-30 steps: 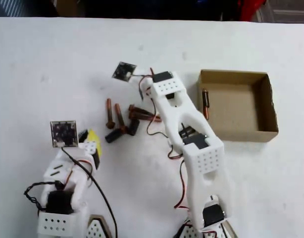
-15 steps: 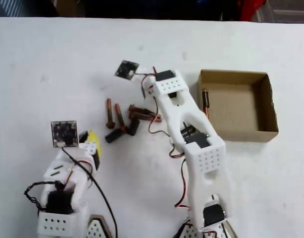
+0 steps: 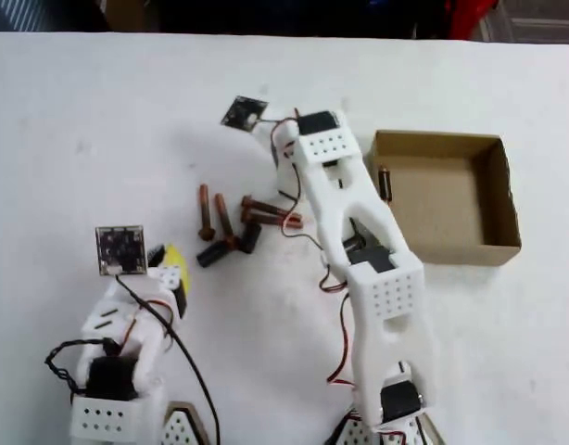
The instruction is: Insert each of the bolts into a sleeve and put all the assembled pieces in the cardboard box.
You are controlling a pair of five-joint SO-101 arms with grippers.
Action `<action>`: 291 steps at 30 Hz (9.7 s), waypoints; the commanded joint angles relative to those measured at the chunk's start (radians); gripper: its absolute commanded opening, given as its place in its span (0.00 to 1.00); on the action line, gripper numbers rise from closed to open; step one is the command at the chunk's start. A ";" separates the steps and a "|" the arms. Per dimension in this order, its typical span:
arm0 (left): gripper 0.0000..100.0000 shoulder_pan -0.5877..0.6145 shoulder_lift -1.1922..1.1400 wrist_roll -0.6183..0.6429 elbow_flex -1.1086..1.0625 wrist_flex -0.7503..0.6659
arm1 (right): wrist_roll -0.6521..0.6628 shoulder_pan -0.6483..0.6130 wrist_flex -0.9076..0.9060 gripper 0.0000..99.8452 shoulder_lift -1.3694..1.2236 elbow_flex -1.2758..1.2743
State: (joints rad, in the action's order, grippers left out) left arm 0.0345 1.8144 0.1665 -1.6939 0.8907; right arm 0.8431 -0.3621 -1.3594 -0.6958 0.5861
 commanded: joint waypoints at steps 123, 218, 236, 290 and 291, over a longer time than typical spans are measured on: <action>0.07 -0.079 -0.096 -0.422 0.463 0.397 | -0.543 -0.087 0.734 0.02 2.496 -2.243; 0.17 -0.073 -2.265 -0.077 1.705 0.311 | -0.786 -0.030 0.819 0.02 2.496 -2.277; 0.02 -0.073 -2.267 -0.083 1.616 0.258 | -0.786 -0.030 0.819 0.02 2.496 -2.277; 0.02 0.143 -1.678 -0.795 1.703 0.822 | -0.786 -0.030 0.799 0.02 2.496 -2.277; 0.02 0.143 -1.664 -0.841 1.656 0.804 | -0.786 -0.030 0.799 0.02 2.496 -2.277</action>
State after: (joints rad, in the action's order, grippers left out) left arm 0.1695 0.0299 -0.5409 0.1227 1.7729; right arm 0.0391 -0.4035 -0.5554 1.7852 -1.6817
